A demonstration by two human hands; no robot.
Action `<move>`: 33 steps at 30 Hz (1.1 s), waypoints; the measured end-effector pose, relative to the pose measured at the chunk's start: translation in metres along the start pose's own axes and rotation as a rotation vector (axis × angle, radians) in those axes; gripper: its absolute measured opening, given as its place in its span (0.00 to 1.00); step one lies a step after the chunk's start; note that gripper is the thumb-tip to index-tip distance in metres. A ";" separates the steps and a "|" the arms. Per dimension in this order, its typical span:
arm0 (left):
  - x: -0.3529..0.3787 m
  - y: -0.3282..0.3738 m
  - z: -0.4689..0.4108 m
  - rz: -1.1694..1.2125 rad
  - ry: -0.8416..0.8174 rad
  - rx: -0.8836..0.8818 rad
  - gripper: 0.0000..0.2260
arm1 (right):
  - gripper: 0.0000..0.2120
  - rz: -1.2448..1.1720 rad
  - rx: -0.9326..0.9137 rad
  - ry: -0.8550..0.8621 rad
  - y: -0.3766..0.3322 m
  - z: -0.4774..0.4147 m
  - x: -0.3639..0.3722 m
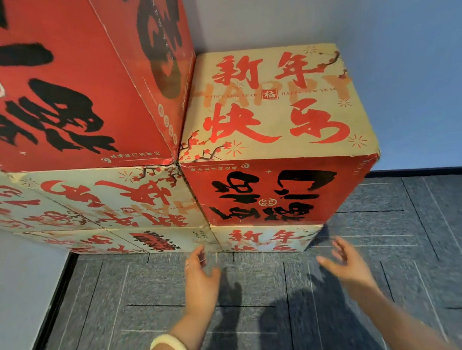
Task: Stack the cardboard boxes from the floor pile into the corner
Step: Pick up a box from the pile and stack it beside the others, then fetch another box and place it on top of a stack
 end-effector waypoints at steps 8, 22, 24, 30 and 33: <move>-0.026 0.057 0.075 -0.054 -0.142 -0.093 0.23 | 0.25 0.155 0.071 -0.045 -0.050 0.089 -0.030; -0.093 0.273 0.286 -0.144 -0.430 0.091 0.20 | 0.19 -0.069 0.136 0.131 -0.130 0.361 -0.191; -0.099 0.301 0.320 -0.136 -0.486 0.136 0.20 | 0.19 -0.086 0.158 0.198 -0.145 0.407 -0.209; -0.109 0.333 0.437 -0.262 -0.702 0.329 0.19 | 0.17 -0.137 0.140 0.412 -0.132 0.555 -0.231; -0.104 0.343 0.508 -0.302 -0.823 0.380 0.20 | 0.16 -0.192 0.174 0.528 -0.108 0.629 -0.239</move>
Point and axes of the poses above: each hand's wrist, its own z-axis away from the middle knuckle, its own x-axis out of the palm, y = z × x, the point moved 1 cm from there along -z, towards the middle knuckle, and after that the axes turned 1 degree about -y, right-handed, at the moved point
